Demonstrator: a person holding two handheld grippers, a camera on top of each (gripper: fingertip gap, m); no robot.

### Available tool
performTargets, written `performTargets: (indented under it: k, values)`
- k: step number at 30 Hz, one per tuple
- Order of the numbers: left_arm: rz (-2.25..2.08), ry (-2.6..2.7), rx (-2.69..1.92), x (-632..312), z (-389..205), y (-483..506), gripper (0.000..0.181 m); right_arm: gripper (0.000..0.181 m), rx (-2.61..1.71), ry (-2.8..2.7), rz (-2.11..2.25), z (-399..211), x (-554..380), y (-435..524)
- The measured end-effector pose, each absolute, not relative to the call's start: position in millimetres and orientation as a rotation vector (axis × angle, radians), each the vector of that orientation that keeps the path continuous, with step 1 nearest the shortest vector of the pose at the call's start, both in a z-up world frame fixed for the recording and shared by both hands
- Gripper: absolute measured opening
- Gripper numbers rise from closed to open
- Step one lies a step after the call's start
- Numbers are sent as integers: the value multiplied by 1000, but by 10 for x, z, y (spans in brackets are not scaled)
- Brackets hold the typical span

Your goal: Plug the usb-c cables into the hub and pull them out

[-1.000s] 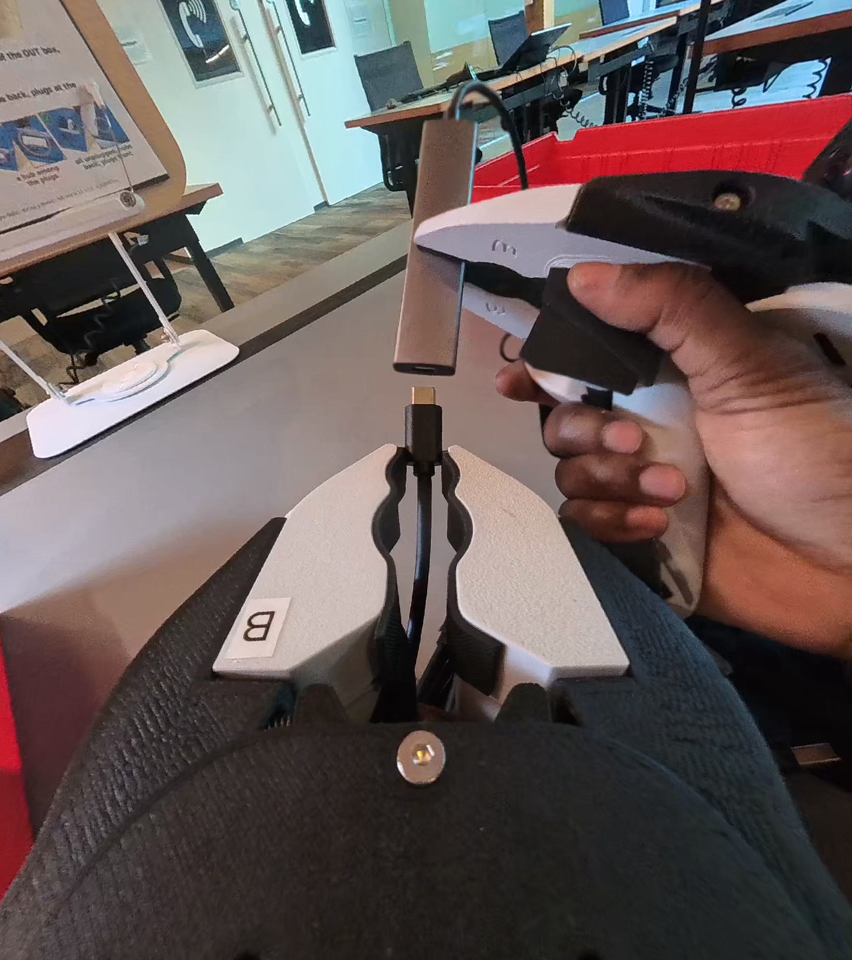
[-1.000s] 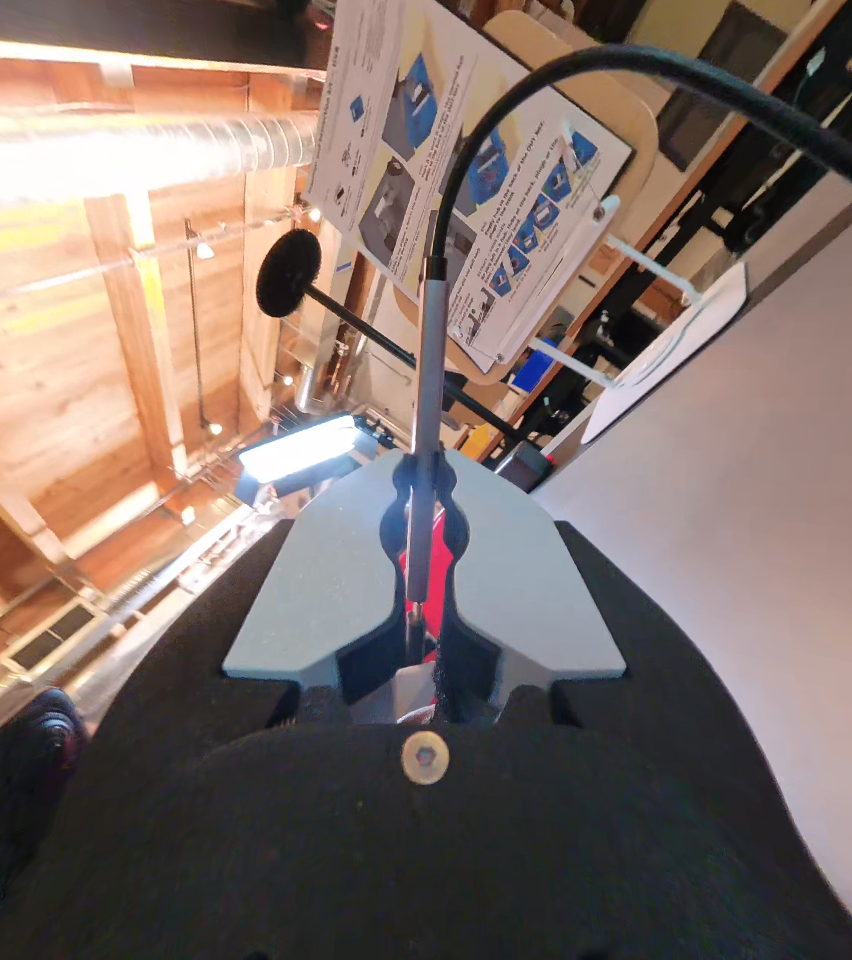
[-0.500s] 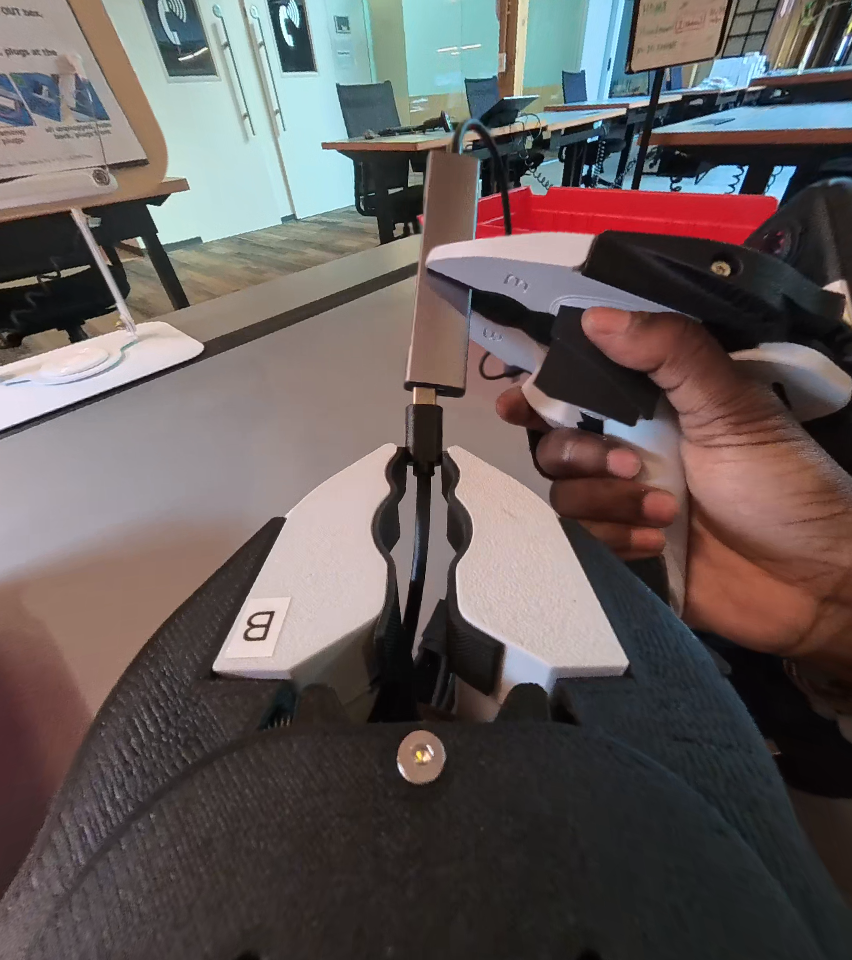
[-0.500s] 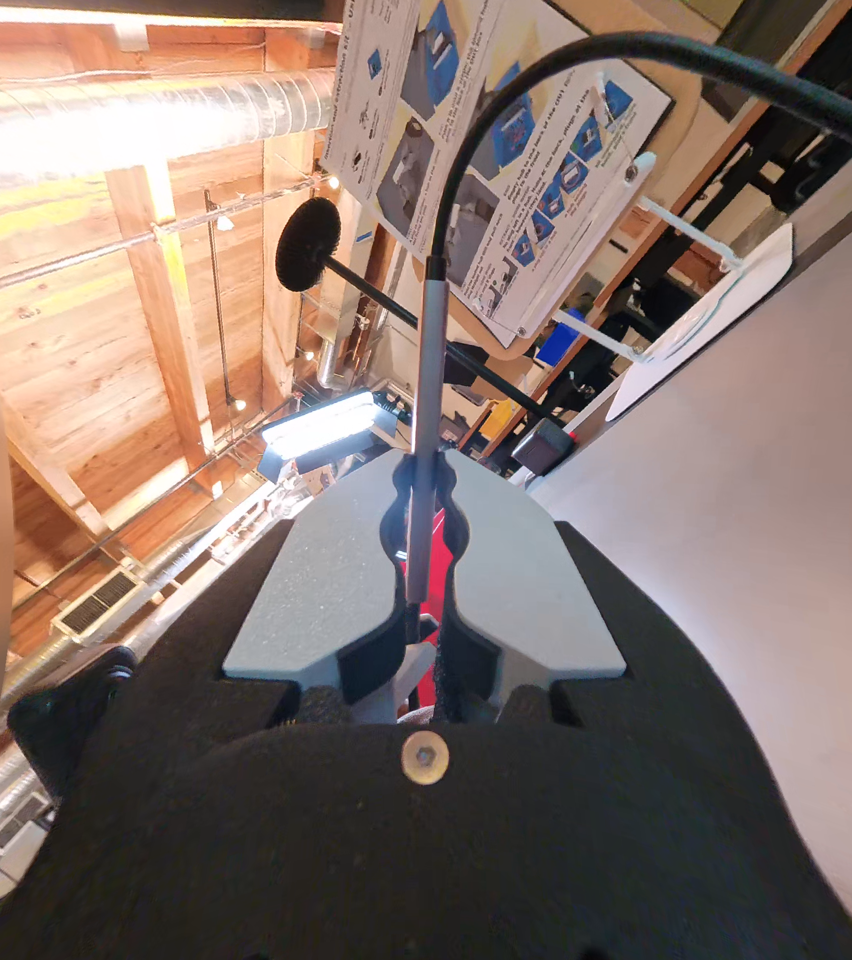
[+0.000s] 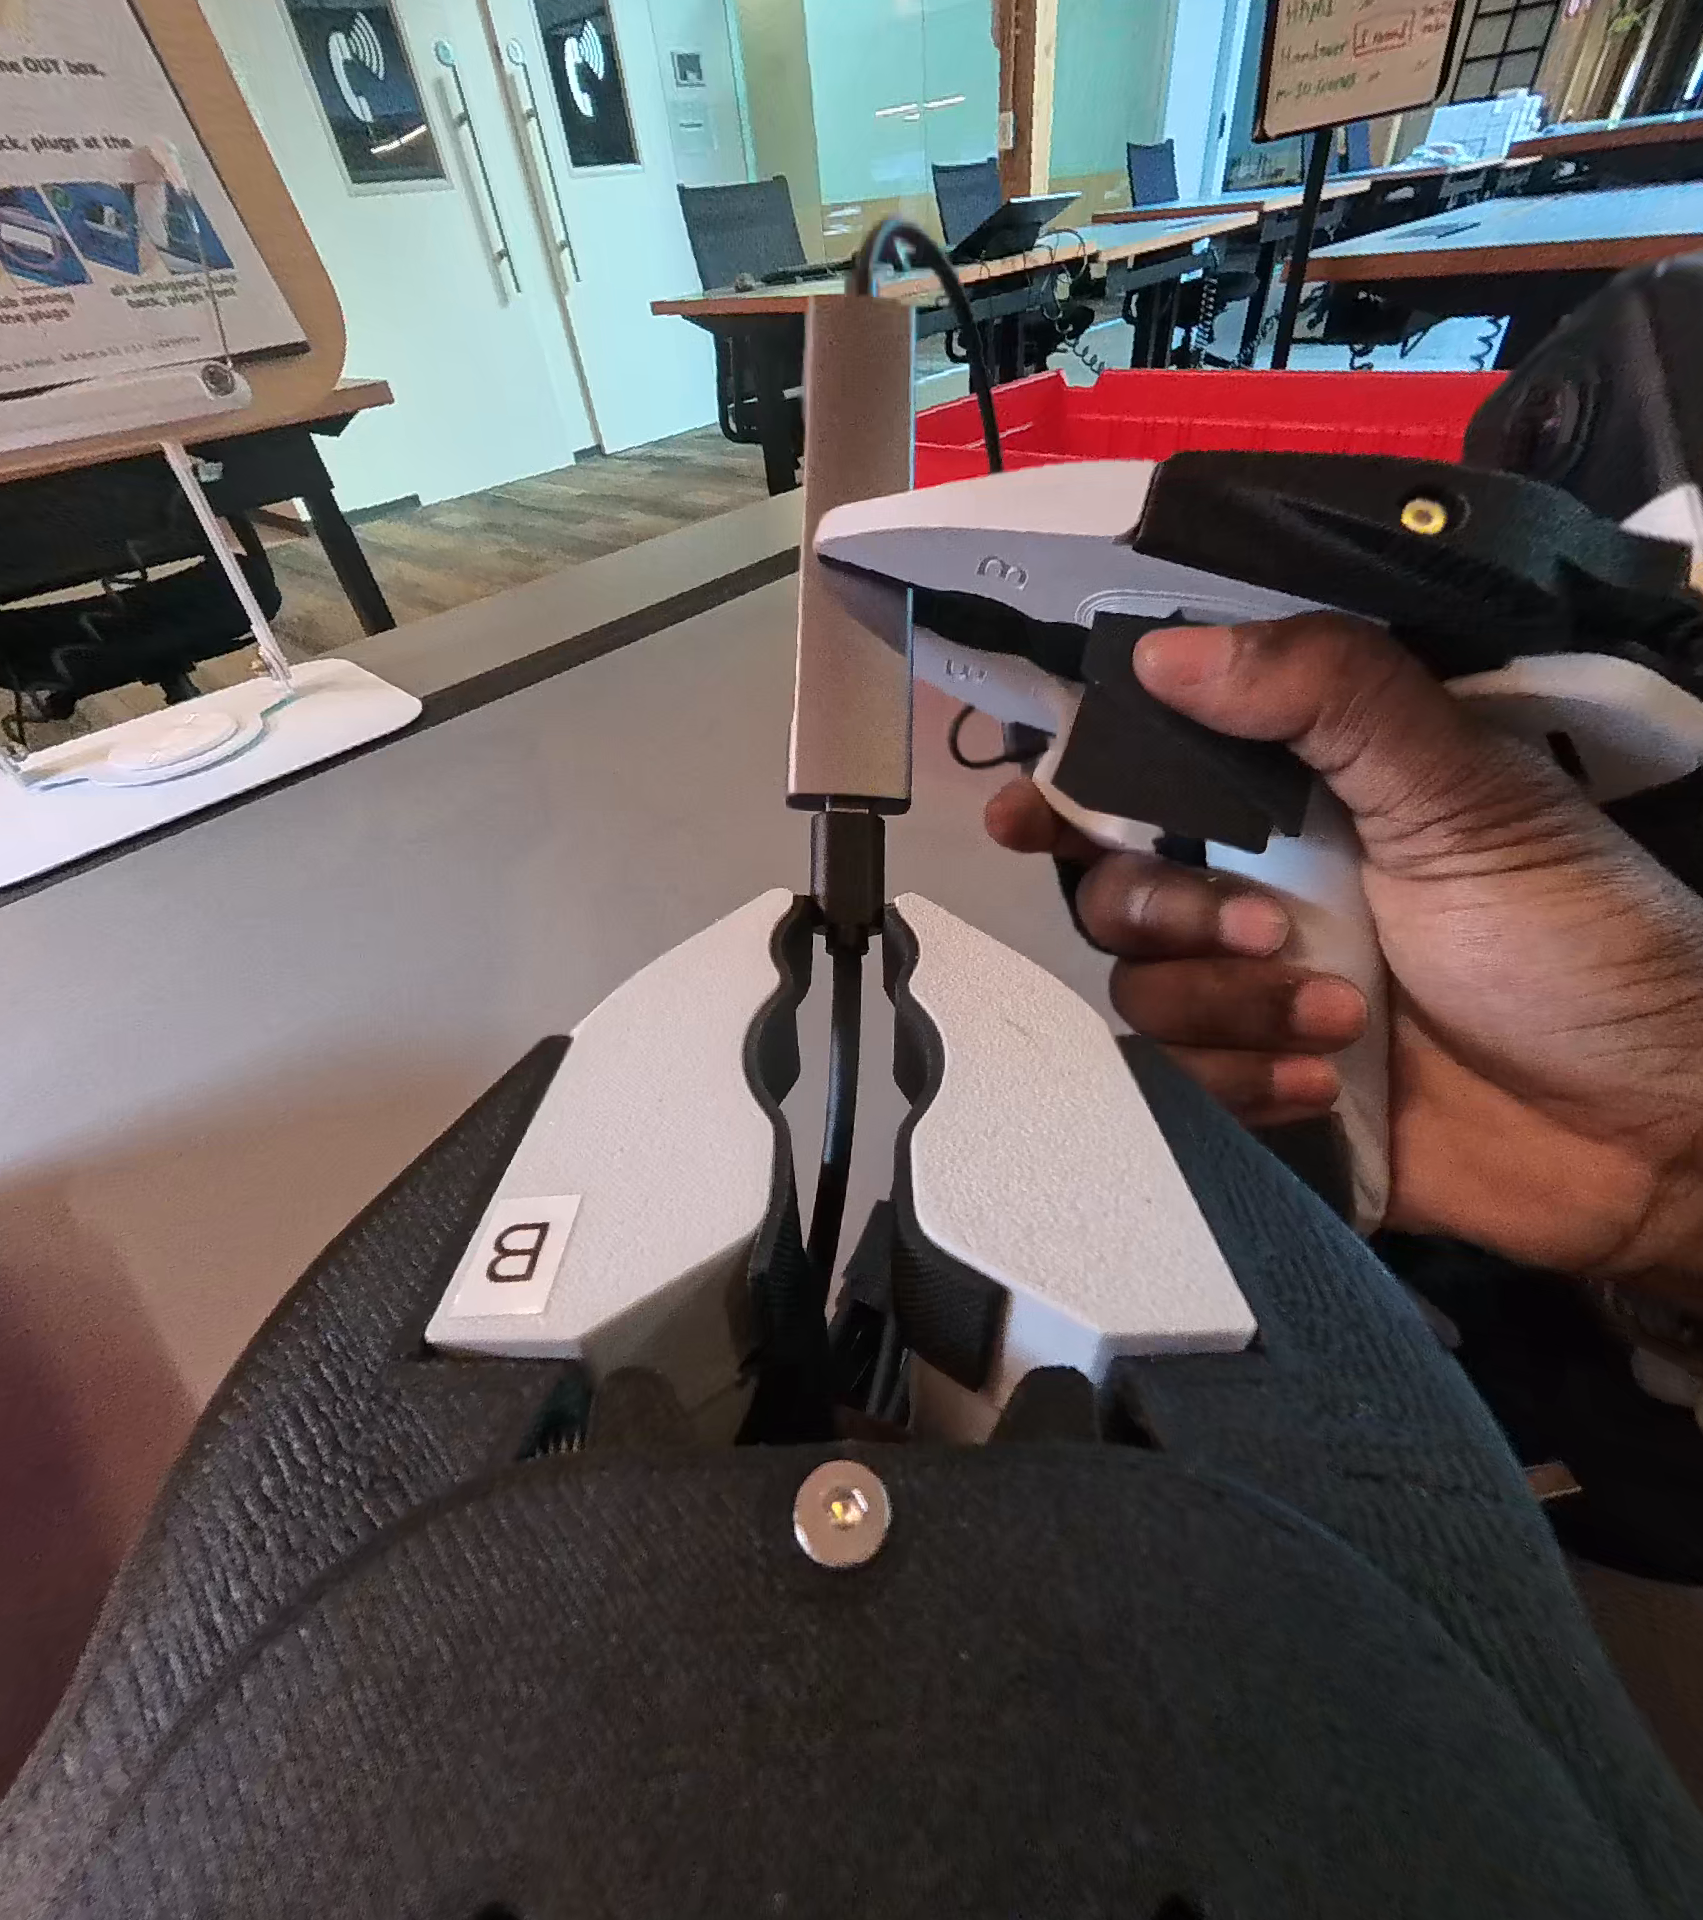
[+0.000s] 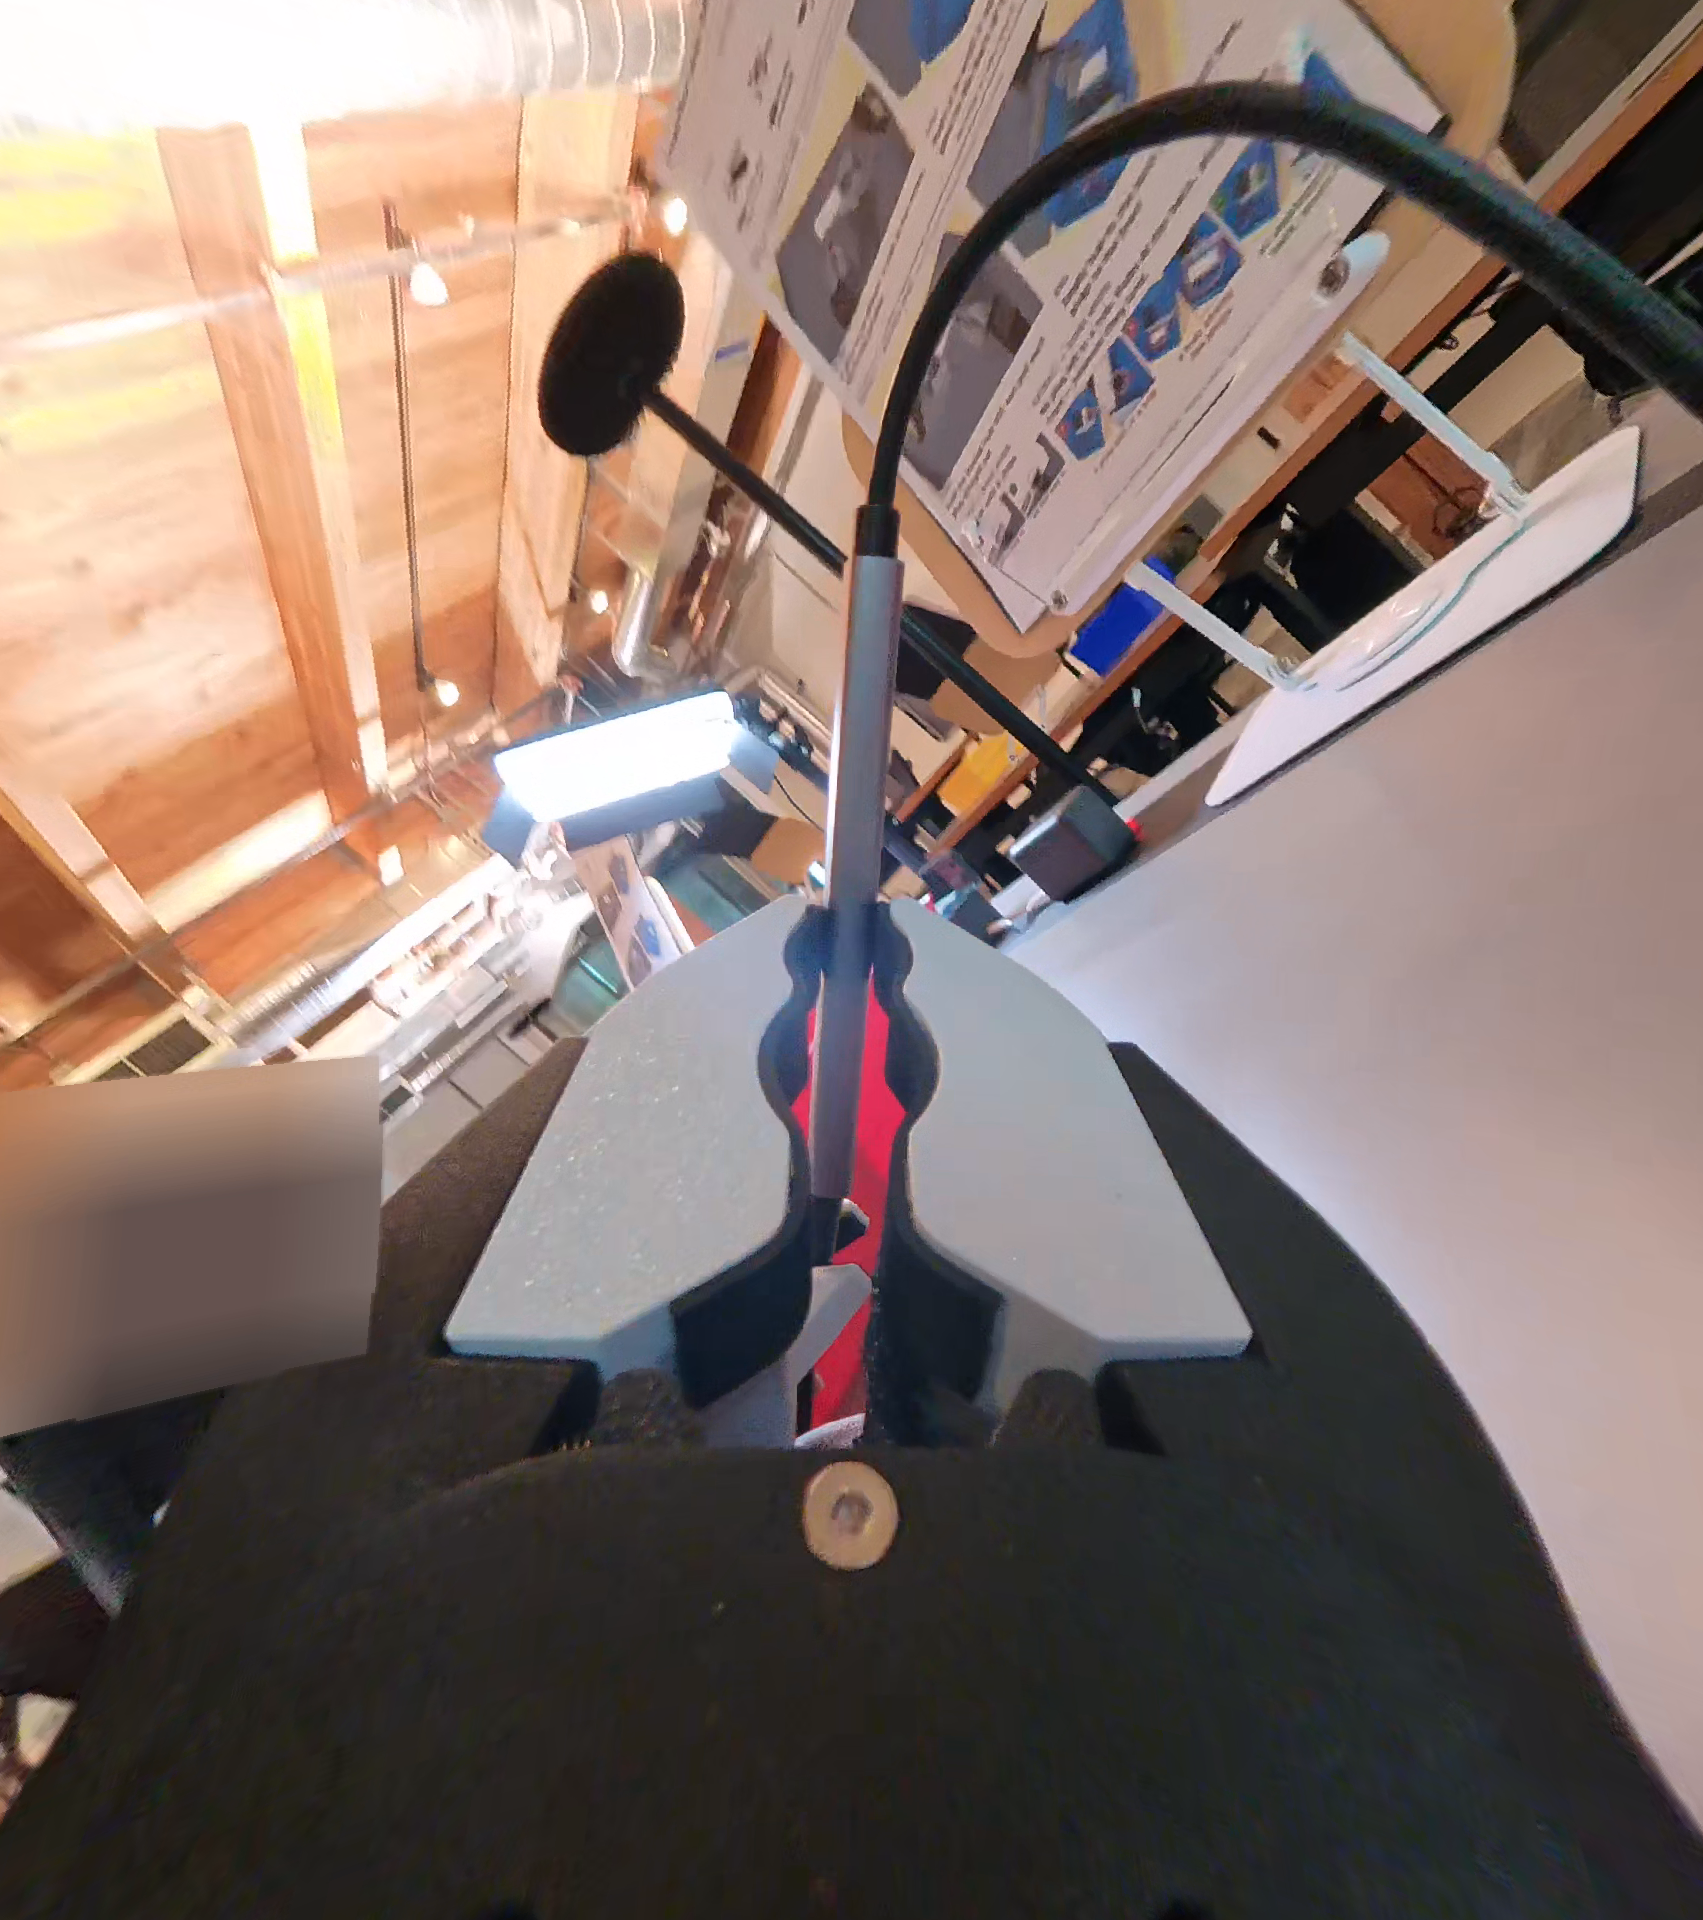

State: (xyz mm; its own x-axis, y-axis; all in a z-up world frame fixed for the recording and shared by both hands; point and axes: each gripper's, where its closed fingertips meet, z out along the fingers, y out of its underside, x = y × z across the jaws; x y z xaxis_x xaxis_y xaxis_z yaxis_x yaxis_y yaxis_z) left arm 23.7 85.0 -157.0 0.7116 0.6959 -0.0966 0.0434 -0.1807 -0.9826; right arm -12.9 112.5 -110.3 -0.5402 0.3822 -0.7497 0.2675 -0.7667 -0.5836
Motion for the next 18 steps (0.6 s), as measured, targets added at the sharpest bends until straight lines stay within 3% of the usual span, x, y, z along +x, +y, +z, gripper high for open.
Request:
performTargets:
  k: [18]
  values:
    - [671,-584,-1638,249,-1541,827,12,10,-1536,-1070,2530,-1162,-48,1113]
